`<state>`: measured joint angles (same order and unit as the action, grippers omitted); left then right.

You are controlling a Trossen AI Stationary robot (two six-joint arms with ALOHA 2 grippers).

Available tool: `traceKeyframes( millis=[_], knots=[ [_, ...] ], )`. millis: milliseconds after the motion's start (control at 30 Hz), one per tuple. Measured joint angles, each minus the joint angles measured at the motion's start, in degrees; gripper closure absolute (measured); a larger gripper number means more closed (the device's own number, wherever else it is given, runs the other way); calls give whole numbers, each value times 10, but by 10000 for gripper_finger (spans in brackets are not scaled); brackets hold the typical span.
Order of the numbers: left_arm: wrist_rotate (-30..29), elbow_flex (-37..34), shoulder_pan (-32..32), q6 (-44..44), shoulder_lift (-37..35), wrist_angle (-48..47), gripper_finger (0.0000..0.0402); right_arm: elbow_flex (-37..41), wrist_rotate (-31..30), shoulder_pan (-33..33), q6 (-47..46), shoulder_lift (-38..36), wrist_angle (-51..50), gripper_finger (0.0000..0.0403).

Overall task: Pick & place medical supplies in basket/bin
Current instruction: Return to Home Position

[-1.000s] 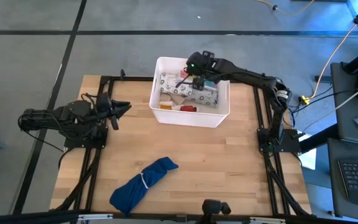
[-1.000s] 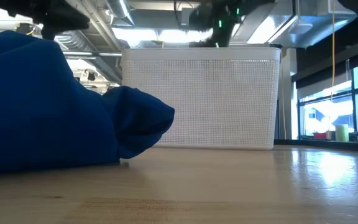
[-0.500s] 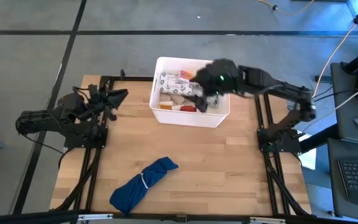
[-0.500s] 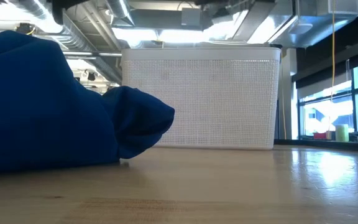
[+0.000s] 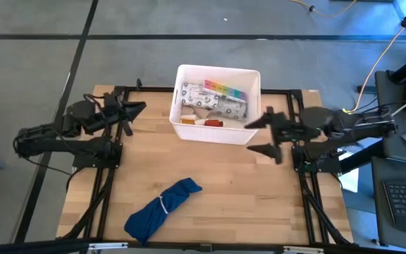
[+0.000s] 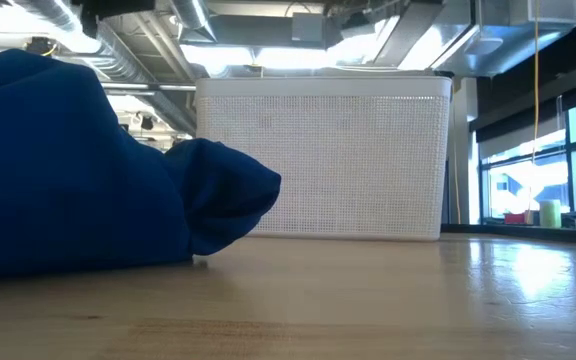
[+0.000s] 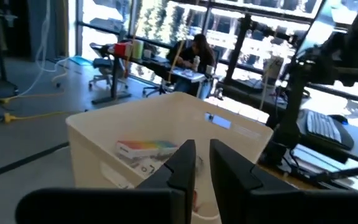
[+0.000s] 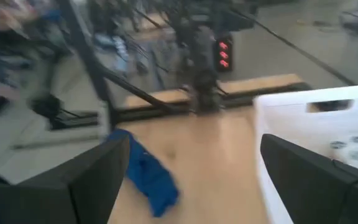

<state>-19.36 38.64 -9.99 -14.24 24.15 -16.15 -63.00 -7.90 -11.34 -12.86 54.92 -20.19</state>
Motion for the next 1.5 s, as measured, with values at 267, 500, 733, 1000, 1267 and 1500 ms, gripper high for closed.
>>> traceKeyframes(
  millis=[267, 500, 733, 1000, 1267, 1500],
  knots=[
    [-29, -57, 0, 5, -57, -7, 361, 214, -34, -39, -5, -141, 178, 38],
    [-27, -114, 0, -5, -125, -10, 361, 330, -32, -35, 0, -238, 234, 38],
    [-38, -178, 0, -17, -209, -15, 361, 441, -15, -35, -4, -318, 311, 38],
    [-35, -221, 0, -17, -240, -10, 361, 529, -12, -35, -4, -393, 386, 38],
    [-47, -245, 0, -26, -241, -15, 361, 555, 0, -35, 22, -467, 380, 38],
    [-30, -301, 0, -54, -241, 20, 361, 600, 0, -35, 27, -548, 375, 38]
  ],
)
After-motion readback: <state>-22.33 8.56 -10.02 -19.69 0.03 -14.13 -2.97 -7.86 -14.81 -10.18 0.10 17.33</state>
